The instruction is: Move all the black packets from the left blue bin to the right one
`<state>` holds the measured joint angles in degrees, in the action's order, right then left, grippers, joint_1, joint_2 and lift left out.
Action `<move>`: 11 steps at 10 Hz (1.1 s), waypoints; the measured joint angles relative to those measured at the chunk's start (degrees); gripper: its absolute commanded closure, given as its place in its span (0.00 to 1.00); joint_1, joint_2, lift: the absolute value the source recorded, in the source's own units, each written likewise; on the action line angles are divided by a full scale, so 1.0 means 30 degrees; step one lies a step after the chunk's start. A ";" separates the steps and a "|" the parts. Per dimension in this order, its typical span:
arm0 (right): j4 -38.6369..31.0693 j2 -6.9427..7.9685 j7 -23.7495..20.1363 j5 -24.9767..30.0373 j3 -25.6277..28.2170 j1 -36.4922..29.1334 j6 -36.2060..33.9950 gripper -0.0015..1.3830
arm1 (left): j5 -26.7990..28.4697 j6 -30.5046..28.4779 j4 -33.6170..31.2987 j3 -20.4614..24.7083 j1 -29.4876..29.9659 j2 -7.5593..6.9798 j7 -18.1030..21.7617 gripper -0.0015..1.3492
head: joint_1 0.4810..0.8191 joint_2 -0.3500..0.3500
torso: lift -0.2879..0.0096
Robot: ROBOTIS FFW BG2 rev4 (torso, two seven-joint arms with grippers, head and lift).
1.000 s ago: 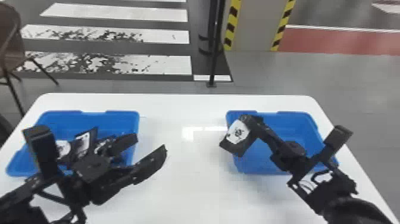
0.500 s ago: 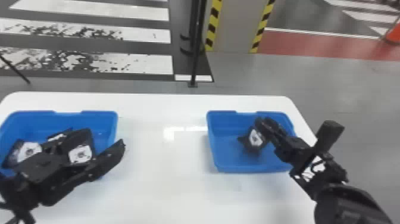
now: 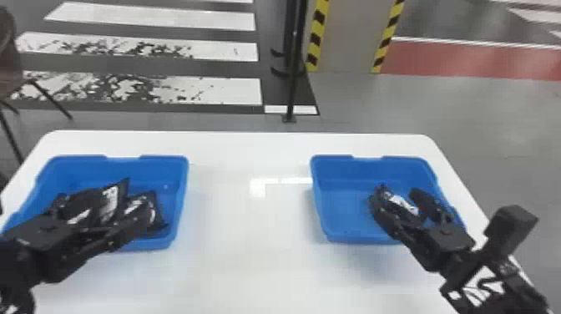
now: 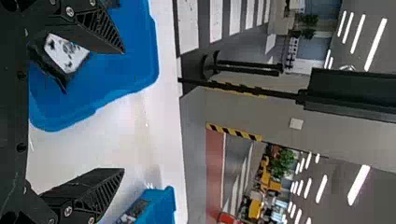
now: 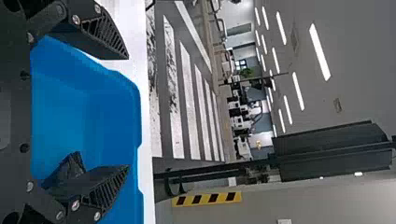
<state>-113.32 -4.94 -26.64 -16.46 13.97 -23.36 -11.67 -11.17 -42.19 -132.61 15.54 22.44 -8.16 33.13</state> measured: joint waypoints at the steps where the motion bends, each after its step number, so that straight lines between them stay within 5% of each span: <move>1: -0.0952 0.0193 -0.0019 -0.0150 -0.0267 -0.1013 0.0001 0.10 | 0.0993 -0.1032 0.0217 0.0269 -0.0572 -0.0116 0.0000 0.11 | 0.63 0.49 | 0.50; 5: -0.2015 0.0406 -0.0333 -0.0996 -0.1279 -0.2566 -0.0168 0.10 | 0.3673 -0.5997 0.2326 -0.0449 -0.4124 -0.0614 0.0000 0.11 | 0.63 0.64 | 0.50; 11: -0.1662 0.0563 -0.0563 -0.1355 -0.1723 -0.2662 -0.0665 0.10 | 0.5335 -0.9735 0.6939 -0.4577 -0.8842 -0.1686 0.0024 0.11 | 0.63 0.60 | 0.50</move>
<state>-118.31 -3.25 -28.33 -20.53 8.80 -31.35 -13.67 4.84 -71.39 -111.79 1.81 -4.09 -13.22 33.21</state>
